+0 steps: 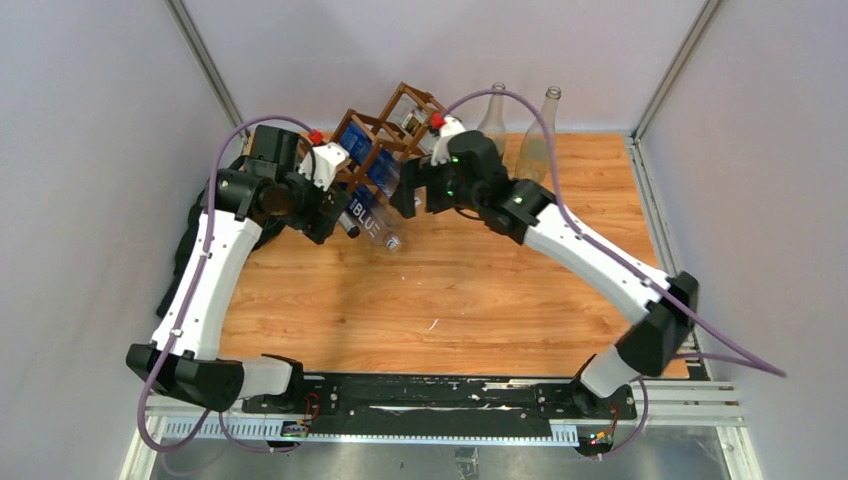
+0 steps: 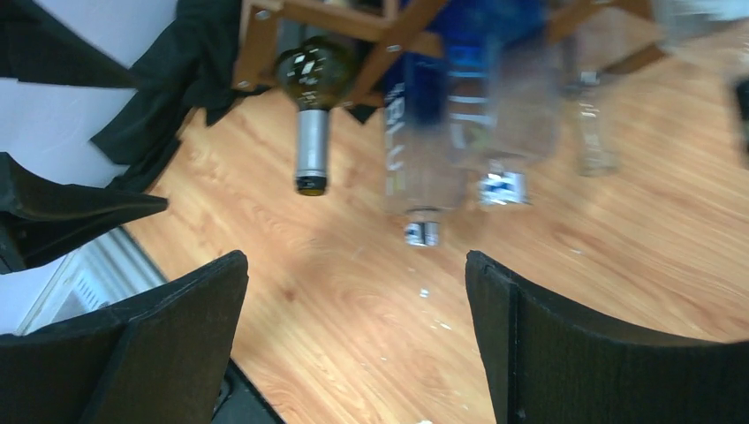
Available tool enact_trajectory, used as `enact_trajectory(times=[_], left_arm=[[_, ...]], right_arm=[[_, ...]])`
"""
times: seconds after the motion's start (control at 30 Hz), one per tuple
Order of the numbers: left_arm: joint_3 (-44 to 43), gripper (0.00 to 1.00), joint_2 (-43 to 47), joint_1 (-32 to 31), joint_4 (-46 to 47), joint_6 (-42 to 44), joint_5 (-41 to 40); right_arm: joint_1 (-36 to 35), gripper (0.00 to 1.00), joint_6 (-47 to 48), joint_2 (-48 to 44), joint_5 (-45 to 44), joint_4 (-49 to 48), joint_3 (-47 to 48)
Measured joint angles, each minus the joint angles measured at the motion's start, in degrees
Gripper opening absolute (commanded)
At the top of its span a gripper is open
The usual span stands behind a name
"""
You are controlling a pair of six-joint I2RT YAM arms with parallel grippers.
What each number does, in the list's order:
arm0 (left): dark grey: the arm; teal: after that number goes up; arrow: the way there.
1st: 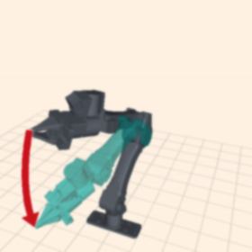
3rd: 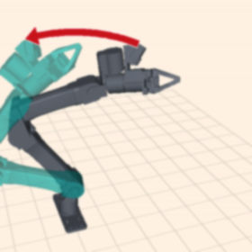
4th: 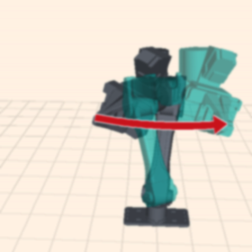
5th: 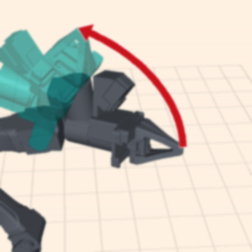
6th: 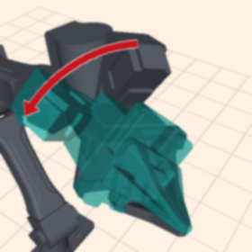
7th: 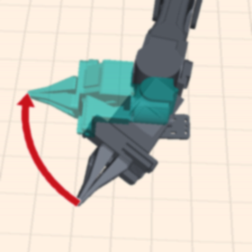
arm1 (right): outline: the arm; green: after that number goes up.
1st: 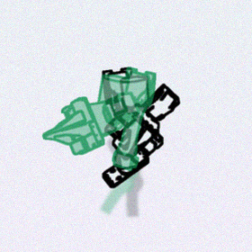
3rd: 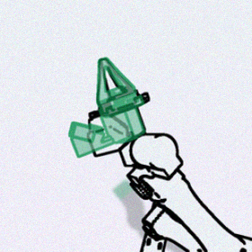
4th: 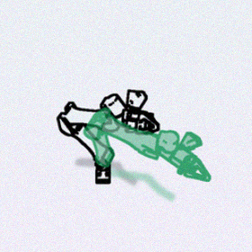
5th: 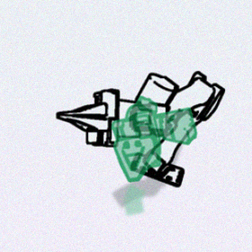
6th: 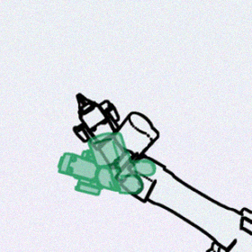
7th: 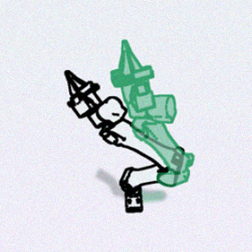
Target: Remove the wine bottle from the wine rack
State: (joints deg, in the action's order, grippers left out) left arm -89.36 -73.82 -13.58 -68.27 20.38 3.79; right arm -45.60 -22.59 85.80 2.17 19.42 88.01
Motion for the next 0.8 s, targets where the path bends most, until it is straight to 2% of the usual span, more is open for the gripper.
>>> enact_trajectory(times=[0.13, 0.27, 0.43, 0.63, 0.8], left_arm=[[0.0, 1.00, 0.4, 2.6, 0.3, 1.1, 0.9], [0.0, 1.00, 1.0, 9.3, 1.7, 2.7, 3.8], [-0.2, 1.00, 1.2, 16.5, 2.8, 5.6, 6.7], [1.6, 1.00, 1.5, 21.5, 4.7, 7.3, 10.5], [2.7, 1.00, 1.5, 23.0, 5.1, 8.0, 12.6]], right_arm=[[-2.8, 0.95, -0.9, 8.7, 5.9, -2.8, 4.3], [-4.4, 0.91, -1.7, 16.7, 10.0, -4.0, 8.3], [-6.0, 0.89, -2.3, 28.4, 14.2, -4.6, 17.7], [-6.2, 0.88, -3.0, 36.7, 15.9, -4.5, 25.4], [-6.2, 0.87, -3.0, 41.1, 15.8, -4.0, 29.3]])
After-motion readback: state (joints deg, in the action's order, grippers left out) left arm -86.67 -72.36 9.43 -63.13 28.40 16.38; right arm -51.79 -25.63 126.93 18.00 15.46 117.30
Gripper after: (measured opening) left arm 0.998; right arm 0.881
